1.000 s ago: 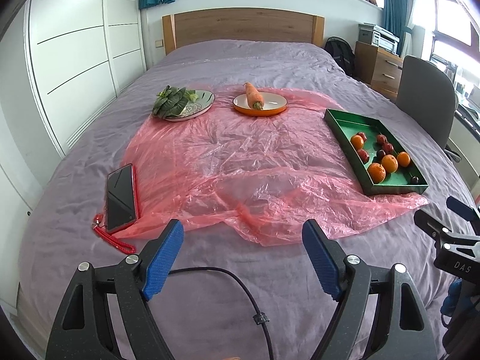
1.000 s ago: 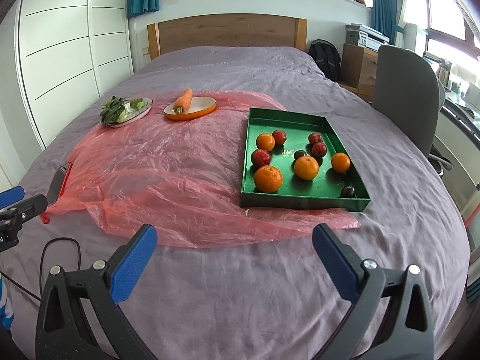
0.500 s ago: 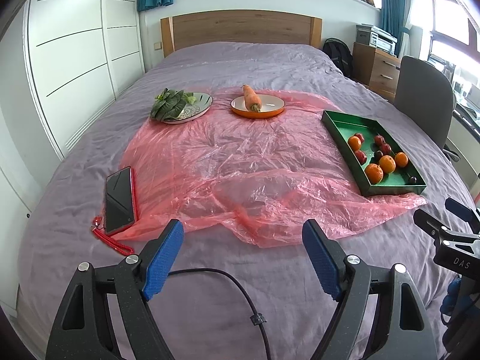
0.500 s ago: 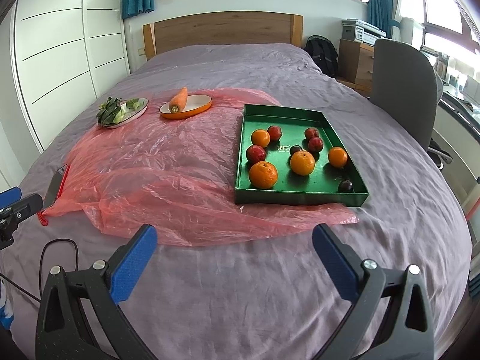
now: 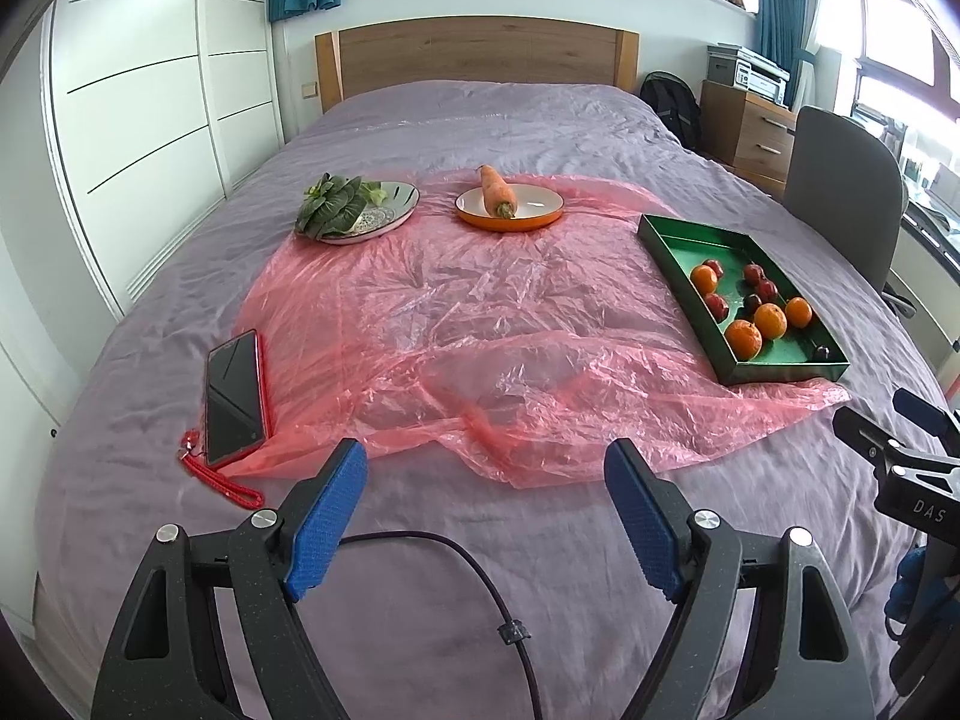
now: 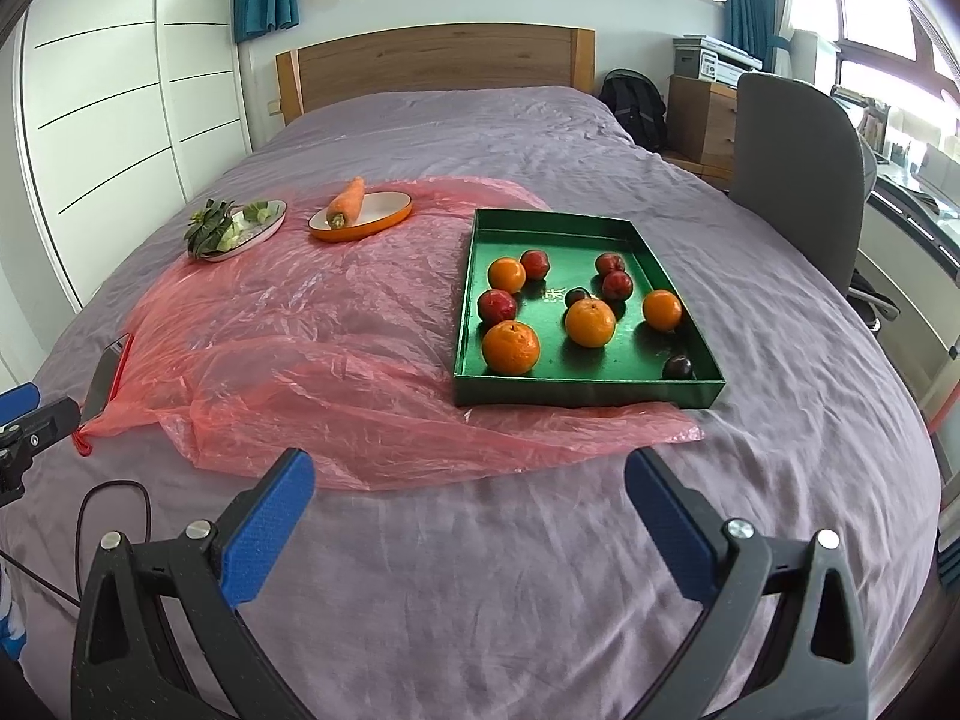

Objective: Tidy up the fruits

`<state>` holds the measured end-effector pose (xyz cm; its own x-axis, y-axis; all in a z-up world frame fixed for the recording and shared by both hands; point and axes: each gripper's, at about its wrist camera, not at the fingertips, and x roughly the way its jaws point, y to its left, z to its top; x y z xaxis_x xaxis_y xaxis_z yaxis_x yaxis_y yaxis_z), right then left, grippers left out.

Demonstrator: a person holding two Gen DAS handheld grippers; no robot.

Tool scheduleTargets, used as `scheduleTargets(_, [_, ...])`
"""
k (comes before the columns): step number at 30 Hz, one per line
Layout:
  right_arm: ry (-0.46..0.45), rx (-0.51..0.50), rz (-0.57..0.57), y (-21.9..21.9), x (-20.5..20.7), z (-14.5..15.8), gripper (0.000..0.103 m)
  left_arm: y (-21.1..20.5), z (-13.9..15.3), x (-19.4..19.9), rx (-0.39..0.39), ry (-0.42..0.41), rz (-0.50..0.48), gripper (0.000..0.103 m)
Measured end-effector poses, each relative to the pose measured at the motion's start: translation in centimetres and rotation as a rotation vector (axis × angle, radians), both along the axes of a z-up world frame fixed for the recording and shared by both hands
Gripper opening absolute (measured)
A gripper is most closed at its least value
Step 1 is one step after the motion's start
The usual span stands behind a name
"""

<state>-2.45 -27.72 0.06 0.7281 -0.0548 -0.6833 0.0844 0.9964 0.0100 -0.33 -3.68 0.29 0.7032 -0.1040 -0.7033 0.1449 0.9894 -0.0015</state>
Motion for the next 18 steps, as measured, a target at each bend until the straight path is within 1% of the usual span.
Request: scheduleTargets(18, [0.008, -0.005, -0.006, -0.13, -0.11, -0.21, 0.103, 0.22, -0.3, -0.03, -0.003, 0.006, -0.005, 0.077])
